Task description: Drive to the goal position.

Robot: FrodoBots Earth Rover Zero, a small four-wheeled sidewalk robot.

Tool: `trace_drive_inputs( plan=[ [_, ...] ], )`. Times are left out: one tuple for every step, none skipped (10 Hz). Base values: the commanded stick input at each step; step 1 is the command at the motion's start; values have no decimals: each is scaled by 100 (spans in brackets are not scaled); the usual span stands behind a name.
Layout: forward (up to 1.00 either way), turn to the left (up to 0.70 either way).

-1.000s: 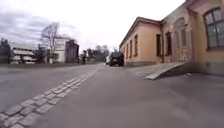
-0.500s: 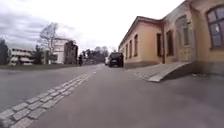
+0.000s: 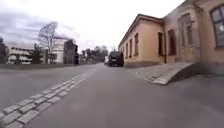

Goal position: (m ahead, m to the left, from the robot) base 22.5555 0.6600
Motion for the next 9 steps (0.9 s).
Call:
trace_drive_inputs(
  plan=[
    [85,0],
    [85,0],
    [85,0],
    [85,0],
    [85,0],
    [85,30],
    [85,34],
    [85,34],
    [85,17]
  ],
)
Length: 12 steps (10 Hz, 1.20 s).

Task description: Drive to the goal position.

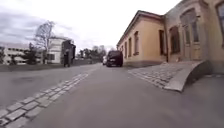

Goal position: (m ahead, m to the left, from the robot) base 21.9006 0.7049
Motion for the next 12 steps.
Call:
trace_drive_inputs(
  plan=[
    [85,0],
    [85,0],
    [85,0],
    [85,0],
    [85,0],
    [85,0],
    [85,0],
    [85,0],
    [85,0],
    [85,0],
    [85,0],
    [85,0]
  ],
)
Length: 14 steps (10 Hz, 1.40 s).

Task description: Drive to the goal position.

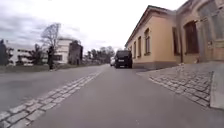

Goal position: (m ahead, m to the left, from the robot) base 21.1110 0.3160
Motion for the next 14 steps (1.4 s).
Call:
trace_drive_inputs(
  plan=[
    [85,0],
    [85,0],
    [85,0],
    [85,0],
    [85,11],
    [85,34],
    [85,16],
    [85,0],
    [85,0],
    [85,0],
    [85,0],
    [85,0],
    [85,0],
    [85,0]
  ],
)
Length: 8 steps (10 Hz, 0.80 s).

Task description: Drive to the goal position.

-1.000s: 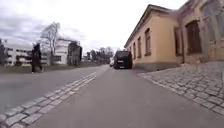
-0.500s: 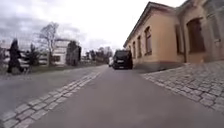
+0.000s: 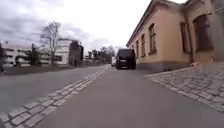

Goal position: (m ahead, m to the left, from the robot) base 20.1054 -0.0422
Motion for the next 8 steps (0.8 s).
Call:
trace_drive_inputs(
  plan=[
    [85,0],
    [85,0],
    [85,0],
    [85,0],
    [85,0],
    [85,15],
    [85,34],
    [85,34]
  ],
)
